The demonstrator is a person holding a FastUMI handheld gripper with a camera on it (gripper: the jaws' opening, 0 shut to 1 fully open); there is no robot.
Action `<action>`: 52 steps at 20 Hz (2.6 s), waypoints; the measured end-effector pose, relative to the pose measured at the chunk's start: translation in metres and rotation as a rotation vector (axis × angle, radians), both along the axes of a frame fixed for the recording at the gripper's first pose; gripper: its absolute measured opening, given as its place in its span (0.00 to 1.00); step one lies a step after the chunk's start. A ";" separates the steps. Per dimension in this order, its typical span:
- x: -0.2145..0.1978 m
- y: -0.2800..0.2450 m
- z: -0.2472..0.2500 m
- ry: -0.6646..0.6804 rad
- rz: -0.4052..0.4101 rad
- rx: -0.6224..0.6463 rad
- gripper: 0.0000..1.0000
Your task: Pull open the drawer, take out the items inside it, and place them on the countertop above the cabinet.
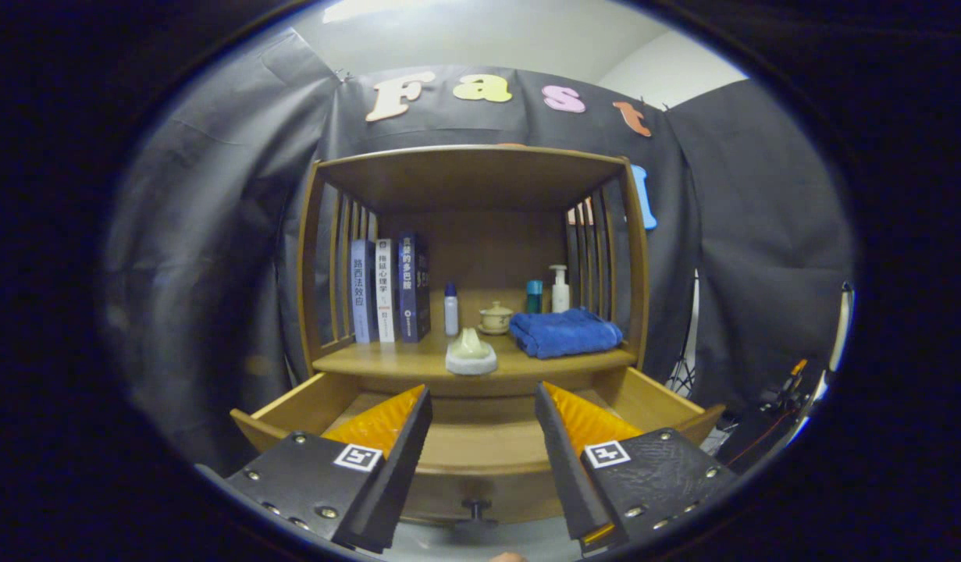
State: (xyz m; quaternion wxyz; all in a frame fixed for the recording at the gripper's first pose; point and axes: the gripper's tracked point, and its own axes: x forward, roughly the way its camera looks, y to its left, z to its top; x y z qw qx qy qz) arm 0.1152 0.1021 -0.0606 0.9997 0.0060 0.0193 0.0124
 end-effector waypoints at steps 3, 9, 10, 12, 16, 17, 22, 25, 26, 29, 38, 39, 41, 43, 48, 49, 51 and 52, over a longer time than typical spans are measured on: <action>-0.018 -0.009 -0.031 0.060 -0.010 0.003 0.80; -0.014 -0.005 -0.077 0.162 0.025 0.001 0.80; -0.013 -0.004 -0.083 0.174 0.035 -0.001 0.80; -0.008 -0.003 -0.091 0.198 0.043 -0.019 0.80; -0.002 -0.001 -0.097 0.206 0.044 -0.026 0.80; -0.001 -0.003 -0.096 0.205 0.026 -0.017 0.80; 0.004 -0.003 -0.095 0.213 0.018 -0.018 0.81; 0.010 -0.004 -0.095 0.232 0.033 -0.043 0.84; 0.013 -0.004 -0.094 0.236 0.035 -0.050 0.85; 0.023 -0.003 -0.092 0.240 0.037 -0.053 0.85; 0.066 0.005 -0.085 0.262 0.032 -0.082 0.84; 0.067 0.005 -0.083 0.265 0.032 -0.082 0.85; 0.072 0.004 -0.084 0.265 0.037 -0.074 0.85; 0.074 0.005 -0.084 0.261 0.035 -0.074 0.85; 0.081 0.007 -0.085 0.260 0.030 -0.062 0.85; 0.083 0.007 -0.086 0.263 0.031 -0.057 0.85; 0.085 0.007 -0.086 0.270 0.038 -0.052 0.85; 0.086 0.006 -0.086 0.269 0.041 -0.054 0.85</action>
